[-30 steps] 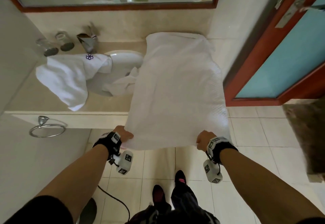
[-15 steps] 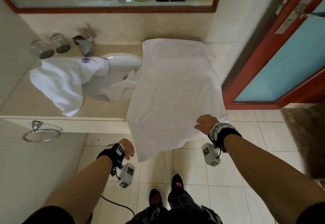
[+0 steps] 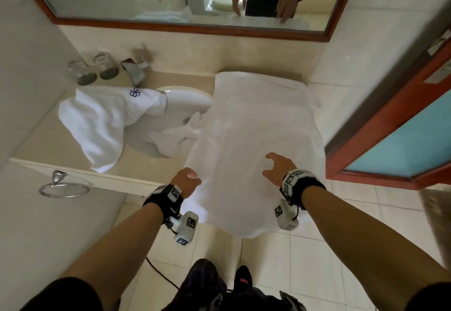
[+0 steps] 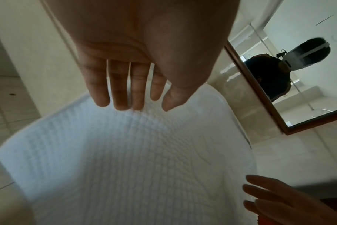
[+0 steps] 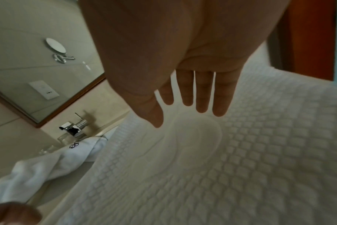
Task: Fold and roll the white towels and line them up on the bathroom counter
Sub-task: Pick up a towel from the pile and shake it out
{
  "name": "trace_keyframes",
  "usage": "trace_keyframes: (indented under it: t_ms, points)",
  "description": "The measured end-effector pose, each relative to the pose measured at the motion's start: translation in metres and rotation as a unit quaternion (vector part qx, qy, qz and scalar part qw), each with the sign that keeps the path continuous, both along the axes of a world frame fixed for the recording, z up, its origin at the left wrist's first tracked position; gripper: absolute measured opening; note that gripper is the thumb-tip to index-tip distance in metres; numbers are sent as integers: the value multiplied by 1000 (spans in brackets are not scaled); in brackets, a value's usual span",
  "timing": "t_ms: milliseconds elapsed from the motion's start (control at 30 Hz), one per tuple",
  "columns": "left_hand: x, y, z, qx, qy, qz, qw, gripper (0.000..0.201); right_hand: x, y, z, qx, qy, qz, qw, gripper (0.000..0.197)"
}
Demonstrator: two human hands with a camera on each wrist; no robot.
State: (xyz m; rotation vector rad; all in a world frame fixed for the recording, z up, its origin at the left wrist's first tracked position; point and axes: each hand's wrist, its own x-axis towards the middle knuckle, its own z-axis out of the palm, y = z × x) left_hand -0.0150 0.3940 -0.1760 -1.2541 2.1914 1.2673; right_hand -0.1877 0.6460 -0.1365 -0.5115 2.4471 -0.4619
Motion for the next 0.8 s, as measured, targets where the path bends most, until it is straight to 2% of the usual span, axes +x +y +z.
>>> trace_keyframes:
  t_ms: [233, 367, 533, 600, 667, 733, 800]
  points:
    - [-75, -27, 17, 7, 47, -2, 999, 22, -43, -54, -4, -12, -23, 22, 999, 54]
    - [-135, -60, 17, 11, 67, 3, 998, 36, -83, -94, 1, -28, 20, 19, 999, 50]
    - [-201, -104, 10, 98, 103, 68, 988, 42, -135, -144, 8, -54, 71, 7, 996, 43]
    - [-226, -118, 5, 82, 93, 64, 990, 44, -157, -164, 10, -62, 98, -5, 993, 44]
    - [-246, -125, 1, 100, 70, 68, 990, 55, -176, -179, 9, -49, 113, -4, 992, 49]
    - [-260, -128, -7, 145, 18, 73, 987, 70, -189, -187, 5, 1, 117, 32, 993, 51]
    - [-267, -130, -14, 169, -15, 63, 983, 75, -196, -190, 2, 41, 128, 68, 989, 46]
